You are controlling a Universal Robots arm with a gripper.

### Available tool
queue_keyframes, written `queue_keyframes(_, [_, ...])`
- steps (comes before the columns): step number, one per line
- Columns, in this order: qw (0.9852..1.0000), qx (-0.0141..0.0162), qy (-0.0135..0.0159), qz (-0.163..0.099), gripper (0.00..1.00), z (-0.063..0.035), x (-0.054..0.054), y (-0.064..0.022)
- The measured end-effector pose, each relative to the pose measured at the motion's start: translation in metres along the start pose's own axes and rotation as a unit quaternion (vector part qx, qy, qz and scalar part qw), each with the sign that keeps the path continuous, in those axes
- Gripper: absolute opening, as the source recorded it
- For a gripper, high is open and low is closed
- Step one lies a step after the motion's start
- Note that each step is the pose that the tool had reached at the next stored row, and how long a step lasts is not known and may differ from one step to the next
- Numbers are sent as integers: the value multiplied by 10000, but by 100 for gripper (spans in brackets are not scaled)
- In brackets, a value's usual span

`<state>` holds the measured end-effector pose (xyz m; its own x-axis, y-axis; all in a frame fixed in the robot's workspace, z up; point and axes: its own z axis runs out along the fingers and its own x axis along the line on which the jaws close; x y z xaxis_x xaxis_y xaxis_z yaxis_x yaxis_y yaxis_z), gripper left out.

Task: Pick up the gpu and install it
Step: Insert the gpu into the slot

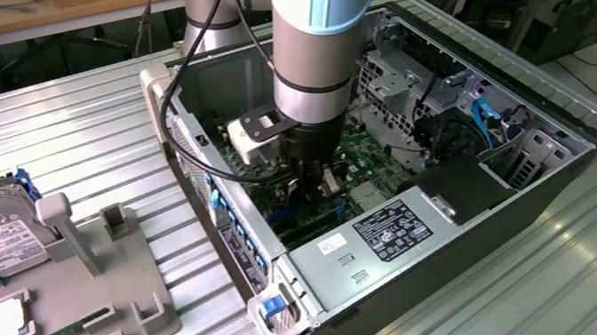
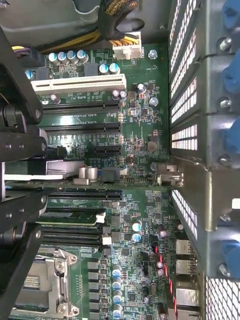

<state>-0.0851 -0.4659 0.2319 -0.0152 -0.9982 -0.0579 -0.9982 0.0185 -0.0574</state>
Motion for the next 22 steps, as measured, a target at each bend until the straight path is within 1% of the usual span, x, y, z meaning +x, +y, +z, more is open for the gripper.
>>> queue_keyframes(1, [10000,2,-4,1,28,4,-1,0])
queue_keyframes(3, [10000,-2,4,0,28,-5,0,0])
queue_keyframes(12, [10000,-2,5,0,28,-5,1,5])
queue_keyframes(19, [10000,-4,8,0,28,56,5,10])
queue_keyframes(22, [10000,-3,5,0,28,63,5,10])
